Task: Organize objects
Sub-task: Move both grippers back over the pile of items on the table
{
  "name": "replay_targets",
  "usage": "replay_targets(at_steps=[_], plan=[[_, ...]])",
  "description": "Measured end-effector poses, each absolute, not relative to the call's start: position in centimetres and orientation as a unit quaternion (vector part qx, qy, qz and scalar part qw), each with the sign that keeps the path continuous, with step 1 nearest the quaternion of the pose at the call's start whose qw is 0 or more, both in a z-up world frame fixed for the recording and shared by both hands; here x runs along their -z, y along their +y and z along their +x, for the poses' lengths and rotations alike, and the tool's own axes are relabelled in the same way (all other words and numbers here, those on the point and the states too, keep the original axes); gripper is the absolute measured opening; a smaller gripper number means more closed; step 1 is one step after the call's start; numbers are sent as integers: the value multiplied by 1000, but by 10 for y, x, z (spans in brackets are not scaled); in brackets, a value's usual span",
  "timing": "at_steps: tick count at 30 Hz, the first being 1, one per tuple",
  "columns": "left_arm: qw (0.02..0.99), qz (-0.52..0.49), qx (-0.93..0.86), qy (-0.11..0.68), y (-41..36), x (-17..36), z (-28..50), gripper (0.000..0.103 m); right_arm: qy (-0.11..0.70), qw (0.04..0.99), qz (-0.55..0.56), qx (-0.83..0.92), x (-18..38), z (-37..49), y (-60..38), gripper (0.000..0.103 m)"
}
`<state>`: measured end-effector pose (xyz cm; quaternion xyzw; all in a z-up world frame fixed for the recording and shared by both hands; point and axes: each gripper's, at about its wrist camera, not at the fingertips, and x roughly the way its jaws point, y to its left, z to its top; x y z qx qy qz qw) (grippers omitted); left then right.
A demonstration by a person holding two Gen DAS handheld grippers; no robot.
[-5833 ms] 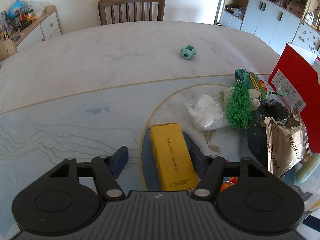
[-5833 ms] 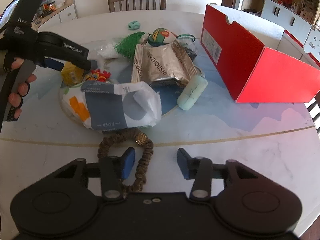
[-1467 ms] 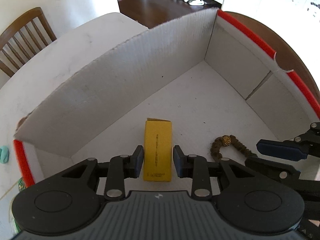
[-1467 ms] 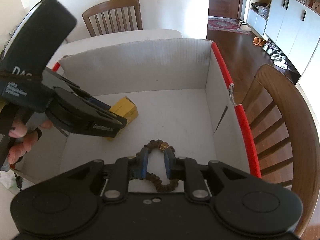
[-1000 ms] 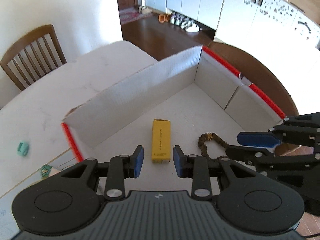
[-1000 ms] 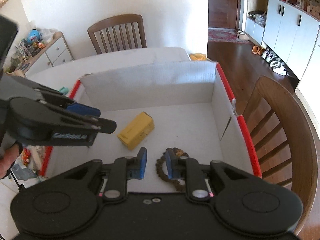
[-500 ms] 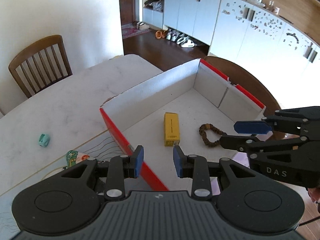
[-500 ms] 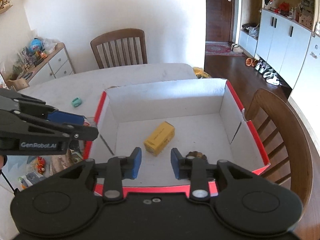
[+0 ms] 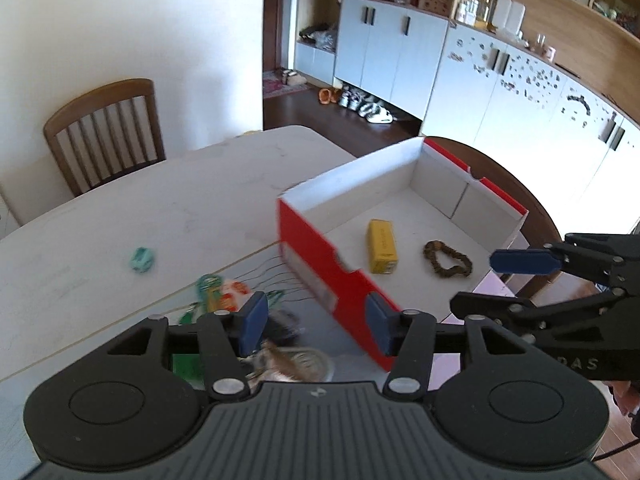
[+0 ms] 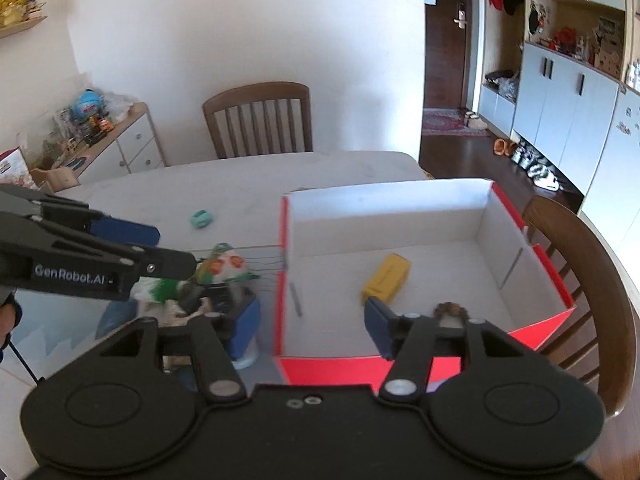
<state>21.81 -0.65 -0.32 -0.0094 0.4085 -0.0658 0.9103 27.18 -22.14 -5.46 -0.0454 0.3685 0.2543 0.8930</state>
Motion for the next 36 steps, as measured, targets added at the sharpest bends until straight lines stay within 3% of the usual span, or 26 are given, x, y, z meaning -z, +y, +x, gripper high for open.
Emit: replay_targets(at_steps=[5,8,12,16,23,26,31,36], plan=[[911,-22,62,406,19,6,199,55,365,894,-42,-257,54,254,-198,64],[914,-21,58,400,30,7,188,65,361,896,-43,-256,56,246,-186,70],[915,-29,54,400,46,12,177,66,360,897,-39,-254,59,235,-173,77],[917,-34,41,396,62,17,167,79,358,899,-35,-248,64,226,-166,85],[927,-26,29,373,83,20,150,85,355,902,-29,-243,73,212,-155,98],[928,-25,28,372,91,25,144,86,359,900,-28,-245,77,207,-151,99],[929,-23,28,368,104,36,132,101,371,896,-27,-243,86,200,-145,99],[929,-34,24,368,118,54,121,101,381,891,-31,-246,95,192,-139,99]])
